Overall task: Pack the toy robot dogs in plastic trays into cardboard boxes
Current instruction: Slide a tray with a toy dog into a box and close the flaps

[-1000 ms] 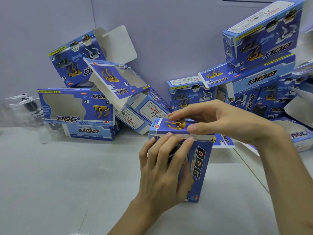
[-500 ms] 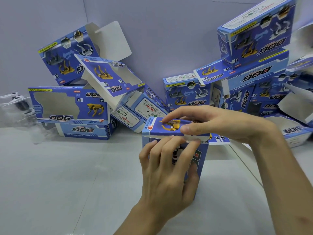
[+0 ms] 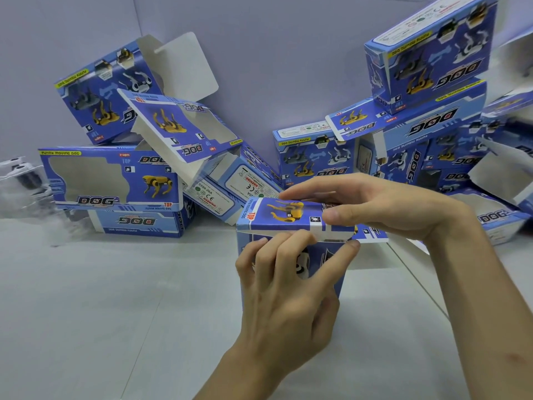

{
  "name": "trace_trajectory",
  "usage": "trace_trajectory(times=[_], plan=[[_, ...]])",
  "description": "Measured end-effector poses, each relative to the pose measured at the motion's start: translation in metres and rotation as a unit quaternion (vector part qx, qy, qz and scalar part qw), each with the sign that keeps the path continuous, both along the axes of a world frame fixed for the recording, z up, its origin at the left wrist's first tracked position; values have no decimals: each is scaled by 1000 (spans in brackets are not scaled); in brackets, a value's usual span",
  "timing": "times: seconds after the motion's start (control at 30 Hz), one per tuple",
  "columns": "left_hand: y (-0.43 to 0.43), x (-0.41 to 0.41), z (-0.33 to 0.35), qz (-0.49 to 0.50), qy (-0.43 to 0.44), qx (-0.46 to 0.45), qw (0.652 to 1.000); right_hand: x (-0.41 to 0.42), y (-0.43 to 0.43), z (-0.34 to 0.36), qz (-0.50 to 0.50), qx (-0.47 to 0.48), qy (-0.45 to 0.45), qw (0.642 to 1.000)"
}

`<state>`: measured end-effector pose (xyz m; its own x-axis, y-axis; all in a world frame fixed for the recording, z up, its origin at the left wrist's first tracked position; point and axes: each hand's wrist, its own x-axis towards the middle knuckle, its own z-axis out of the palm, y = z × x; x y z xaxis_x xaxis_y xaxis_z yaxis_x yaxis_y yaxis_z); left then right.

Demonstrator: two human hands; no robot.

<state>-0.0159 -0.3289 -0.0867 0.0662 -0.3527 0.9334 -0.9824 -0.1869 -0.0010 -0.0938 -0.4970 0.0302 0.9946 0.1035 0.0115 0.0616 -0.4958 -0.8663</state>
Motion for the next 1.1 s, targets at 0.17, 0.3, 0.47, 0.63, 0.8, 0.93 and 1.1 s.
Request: trace_trajectory(times=[0.17,0.3,0.47,0.63,0.8,0.93,1.1], plan=[[1,-3,2,-9,8,0,1000,0,4,3,-12,-38,-7,999],[2,-2,2,-13,3,2,1000,-1,6,6,-25,-52,-3,998],[0,0,1,-13,-4,-4,1000,-1,7,5,-35,-75,1,997],[0,8,1,-21,-26,-13,999,1,8,2,-37,-88,-7,995],[7,33,10,-5,28,-109,994,0,8,-3,-44,-65,-10,997],[12,49,12,-8,60,-135,989,0,6,-4,-51,-43,-6,998],[10,46,7,-27,77,-168,982,2,7,-2,-52,-44,-5,998]])
